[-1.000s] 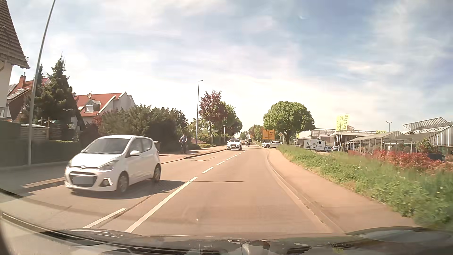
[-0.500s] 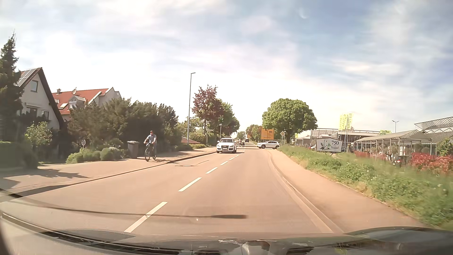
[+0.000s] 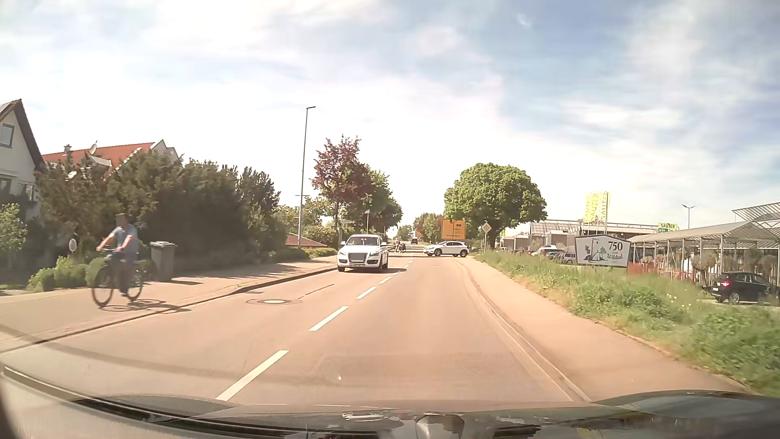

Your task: Follow the waypoints while adhering to traffic rules and regulations

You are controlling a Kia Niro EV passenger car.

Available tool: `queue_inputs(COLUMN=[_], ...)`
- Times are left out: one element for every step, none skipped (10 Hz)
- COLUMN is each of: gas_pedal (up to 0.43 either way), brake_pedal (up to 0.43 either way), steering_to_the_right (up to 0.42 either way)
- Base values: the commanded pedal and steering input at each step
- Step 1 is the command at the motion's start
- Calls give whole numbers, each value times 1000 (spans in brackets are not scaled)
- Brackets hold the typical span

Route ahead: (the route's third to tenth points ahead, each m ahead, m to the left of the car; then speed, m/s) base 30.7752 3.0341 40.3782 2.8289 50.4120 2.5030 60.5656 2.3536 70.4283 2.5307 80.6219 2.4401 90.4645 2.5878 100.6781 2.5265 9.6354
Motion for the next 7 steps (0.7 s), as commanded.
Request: queue_inputs(gas_pedal=[110, 110, 98, 87, 87, 87, 87], brake_pedal=[0, 0, 0, 0, 0, 0, 0], steering_to_the_right=[26, 26, 27, 27, 27, 27, 27])
